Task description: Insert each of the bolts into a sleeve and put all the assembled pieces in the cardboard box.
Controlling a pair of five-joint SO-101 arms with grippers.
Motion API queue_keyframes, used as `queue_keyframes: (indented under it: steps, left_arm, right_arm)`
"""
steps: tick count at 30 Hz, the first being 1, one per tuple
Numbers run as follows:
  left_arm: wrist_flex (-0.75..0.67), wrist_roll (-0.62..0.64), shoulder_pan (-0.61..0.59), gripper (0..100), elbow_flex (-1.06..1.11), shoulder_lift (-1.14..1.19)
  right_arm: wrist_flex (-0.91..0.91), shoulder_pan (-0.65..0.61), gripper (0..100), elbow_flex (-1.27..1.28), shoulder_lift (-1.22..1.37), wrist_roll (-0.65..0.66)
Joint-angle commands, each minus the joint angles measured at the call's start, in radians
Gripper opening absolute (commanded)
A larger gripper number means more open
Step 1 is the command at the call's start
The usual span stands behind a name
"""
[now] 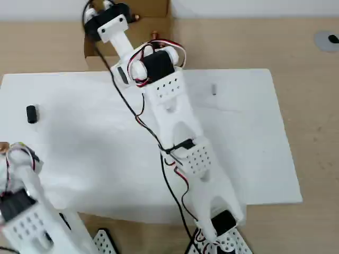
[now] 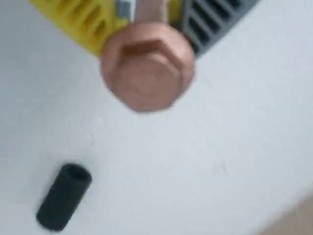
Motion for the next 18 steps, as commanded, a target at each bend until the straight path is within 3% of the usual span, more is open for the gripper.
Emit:
queue_keyframes:
  steps: [1, 6, 11, 18]
  left_arm:
    - [-0.094, 0.087, 0.018, 0, -0.097, 0.271]
    - [-0.172, 0.12, 0.04, 0, -0.21, 0.63]
    - [-0.098, 0.12, 0.075, 0, -0.377, 0.924]
    - [-0.098, 0.133, 0.031, 0, -0.417, 1.058]
  right_arm:
    - [0.017, -0.024, 1.5, -0.039, -0.122, 0.078]
    - [0.017, -0.097, 1.4, -0.039, -0.165, 0.092]
    - [0.017, -0.131, 1.3, -0.038, -0.166, 0.084]
    - [0.018, -0.154, 1.2, -0.038, -0.171, 0.084]
